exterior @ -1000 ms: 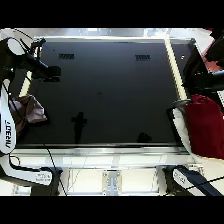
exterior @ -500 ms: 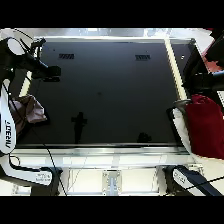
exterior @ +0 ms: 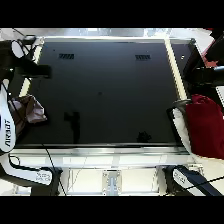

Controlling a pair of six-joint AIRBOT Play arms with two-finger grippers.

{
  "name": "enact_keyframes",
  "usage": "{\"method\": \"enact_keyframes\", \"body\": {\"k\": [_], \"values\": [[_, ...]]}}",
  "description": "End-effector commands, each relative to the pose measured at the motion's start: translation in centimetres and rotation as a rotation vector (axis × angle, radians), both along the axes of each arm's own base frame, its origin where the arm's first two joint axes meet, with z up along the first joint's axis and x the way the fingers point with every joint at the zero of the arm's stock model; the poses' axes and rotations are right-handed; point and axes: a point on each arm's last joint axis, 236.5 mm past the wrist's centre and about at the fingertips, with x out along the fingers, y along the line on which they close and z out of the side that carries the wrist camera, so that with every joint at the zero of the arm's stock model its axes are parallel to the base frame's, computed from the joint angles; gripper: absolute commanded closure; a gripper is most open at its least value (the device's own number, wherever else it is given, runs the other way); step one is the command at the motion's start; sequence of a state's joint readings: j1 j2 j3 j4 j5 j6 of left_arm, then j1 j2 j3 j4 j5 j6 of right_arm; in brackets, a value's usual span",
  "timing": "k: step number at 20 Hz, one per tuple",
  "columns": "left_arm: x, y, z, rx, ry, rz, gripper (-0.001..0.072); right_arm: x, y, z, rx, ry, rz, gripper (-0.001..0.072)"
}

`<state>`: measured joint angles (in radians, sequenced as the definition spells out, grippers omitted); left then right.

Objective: Fold the shirts.

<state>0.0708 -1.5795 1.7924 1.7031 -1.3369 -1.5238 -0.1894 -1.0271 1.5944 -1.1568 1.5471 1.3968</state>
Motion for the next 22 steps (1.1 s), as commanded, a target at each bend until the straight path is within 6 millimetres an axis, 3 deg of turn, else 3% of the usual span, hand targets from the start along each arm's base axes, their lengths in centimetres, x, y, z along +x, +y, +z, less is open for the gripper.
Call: {"method": "enact_keyframes", "body": {"k": [1, 4, 8, 10, 15, 18, 19, 20, 21, 22], "values": [[-1.9, 10.5, 1.3, 0.183, -0.012, 0.243, 0.0067, 0.4, -0.1, 0.3, 0.001, -0.021, -0.007, 0.0315], [-4.3, 15.4, 0.3, 0.07, -0.012, 0.403, 0.0067, 0.5, -0.1, 0.3, 0.001, -0.023, -0.008, 0.0315], [-6.5, 19.3, -2.2, -0.037, 0.023, 0.522, 0.0067, 1.2, -0.2, 0.5, 0.005, -0.043, -0.018, 0.0315], [-7.5, 19.5, -4.5, -0.087, 0.094, 0.55, 0.0067, 1.7, -0.3, 0.8, 0.006, -0.065, -0.027, 0.0315], [-10.4, 17.7, -10.2, -0.161, 0.351, 0.57, 0.0068, 2.2, -0.4, 1.2, 0.012, -0.09, -0.041, 0.0315], [-10.8, 17.4, -12.7, -0.178, 0.422, 0.571, 0.0068, 2.2, -0.4, 1.2, 0.046, -0.074, -0.081, 0.0315], [-10.9, 17.2, -13.3, -0.185, 0.44, 0.57, 0.0131, 2.2, -0.4, 1.2, 0.057, -0.069, -0.092, 0.0315], [-10.7, 16.8, -13.8, -0.209, 0.447, 0.566, 0.0449, 2.2, -0.4, 1.2, 0.061, -0.067, -0.098, 0.0315], [-10.4, 16.3, -14.0, -0.231, 0.444, 0.557, 0.0678, 2.2, -0.4, 1.2, 0.061, -0.067, -0.098, 0.0316], [-10.0, 15.8, -14.1, -0.256, 0.437, 0.544, 0.0691, 2.2, -0.4, 1.2, 0.061, -0.067, -0.098, 0.0315]]}}
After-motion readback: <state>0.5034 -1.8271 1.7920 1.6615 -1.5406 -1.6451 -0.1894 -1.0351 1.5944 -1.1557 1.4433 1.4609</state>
